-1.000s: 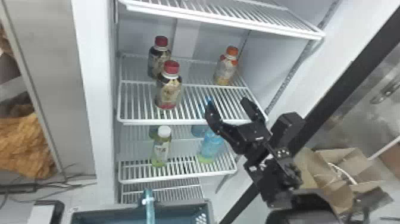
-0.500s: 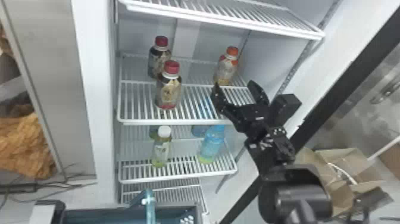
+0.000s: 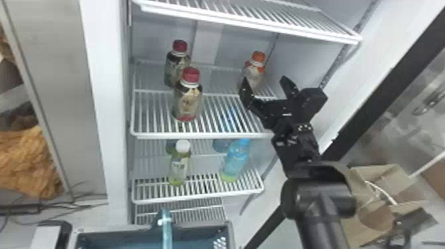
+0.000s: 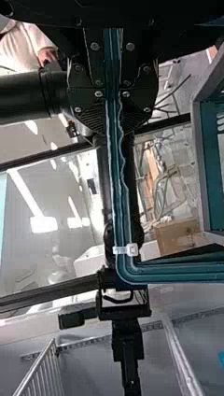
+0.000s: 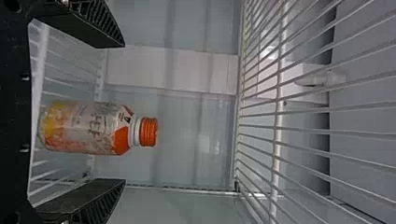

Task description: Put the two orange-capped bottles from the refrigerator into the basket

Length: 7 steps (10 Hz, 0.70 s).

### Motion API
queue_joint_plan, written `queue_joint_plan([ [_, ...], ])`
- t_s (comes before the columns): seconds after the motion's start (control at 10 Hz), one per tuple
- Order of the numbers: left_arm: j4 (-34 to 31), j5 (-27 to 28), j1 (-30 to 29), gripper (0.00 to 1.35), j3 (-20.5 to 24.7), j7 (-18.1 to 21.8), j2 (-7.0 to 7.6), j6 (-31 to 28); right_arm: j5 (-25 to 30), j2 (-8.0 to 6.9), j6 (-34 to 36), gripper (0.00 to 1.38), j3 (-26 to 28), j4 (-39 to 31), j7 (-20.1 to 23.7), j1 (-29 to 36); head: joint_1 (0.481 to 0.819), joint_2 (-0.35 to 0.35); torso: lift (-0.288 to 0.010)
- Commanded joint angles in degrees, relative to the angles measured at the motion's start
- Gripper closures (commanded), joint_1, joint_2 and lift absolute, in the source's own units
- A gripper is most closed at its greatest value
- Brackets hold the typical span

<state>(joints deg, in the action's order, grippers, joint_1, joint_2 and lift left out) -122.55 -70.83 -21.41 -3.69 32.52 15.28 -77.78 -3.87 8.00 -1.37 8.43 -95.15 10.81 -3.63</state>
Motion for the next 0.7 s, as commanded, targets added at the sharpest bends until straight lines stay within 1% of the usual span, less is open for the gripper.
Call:
queue_joint_plan([
  [0.0, 0.0, 0.0, 0.0, 1.20, -0.1, 0.0, 0.10, 0.0, 1.0, 0.17, -0.9, 0.01, -0.3, 5.1, -0.4, -3.7, 0.695, -0.350, -0.040],
  [0.2, 0.0, 0.0, 0.0, 1.20, -0.1, 0.0, 0.10, 0.0, 1.4, 0.35, -1.5, 0.00, -0.4, 9.9, -1.2, -7.6, 0.695, -0.350, -0.040],
  [0.6, 0.0, -0.2, 0.0, 1.20, -0.2, 0.0, 0.02, 0.2, 1.4, 1.32, -2.6, 0.00, -3.2, 20.7, -2.5, -15.5, 0.695, -0.350, -0.040],
])
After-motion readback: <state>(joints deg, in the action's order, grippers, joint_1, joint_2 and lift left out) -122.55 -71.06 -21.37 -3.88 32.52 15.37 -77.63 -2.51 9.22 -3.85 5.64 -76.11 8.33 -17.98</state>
